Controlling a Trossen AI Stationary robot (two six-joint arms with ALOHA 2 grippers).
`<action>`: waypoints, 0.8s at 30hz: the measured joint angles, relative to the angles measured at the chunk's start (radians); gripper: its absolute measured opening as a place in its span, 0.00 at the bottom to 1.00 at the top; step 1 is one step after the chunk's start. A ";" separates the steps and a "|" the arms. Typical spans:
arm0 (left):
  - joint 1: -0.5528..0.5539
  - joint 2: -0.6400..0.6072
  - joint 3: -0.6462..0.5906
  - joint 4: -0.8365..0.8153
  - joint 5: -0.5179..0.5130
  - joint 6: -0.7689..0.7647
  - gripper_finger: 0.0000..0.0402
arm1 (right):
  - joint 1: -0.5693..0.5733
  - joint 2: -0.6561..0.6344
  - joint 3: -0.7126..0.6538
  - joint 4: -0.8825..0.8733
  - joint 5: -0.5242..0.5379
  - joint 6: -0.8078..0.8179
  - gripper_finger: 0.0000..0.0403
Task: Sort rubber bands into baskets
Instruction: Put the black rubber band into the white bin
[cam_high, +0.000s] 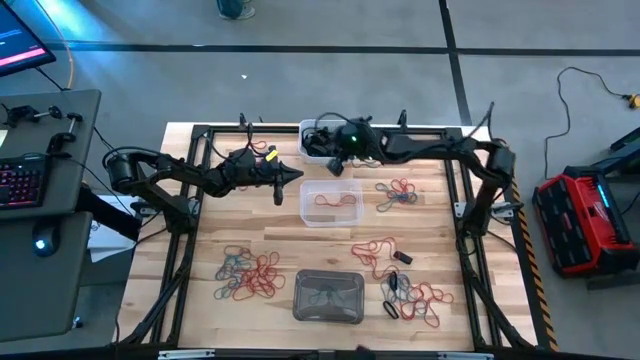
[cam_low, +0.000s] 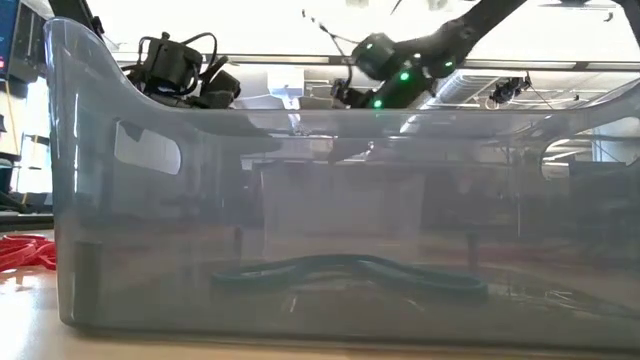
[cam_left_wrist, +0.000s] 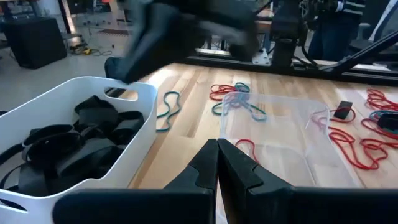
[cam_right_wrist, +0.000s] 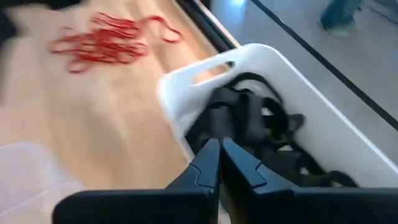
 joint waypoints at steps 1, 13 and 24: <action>0.000 0.000 0.000 0.000 0.000 0.000 0.00 | 0.013 -0.030 -0.034 0.016 0.000 0.012 0.00; 0.000 0.000 0.000 0.001 -0.002 0.002 0.00 | 0.265 -0.422 -0.275 -0.163 0.160 0.188 0.00; 0.000 0.000 0.000 -0.002 -0.003 0.002 0.00 | 0.571 -0.557 -0.274 -0.668 0.077 0.594 0.00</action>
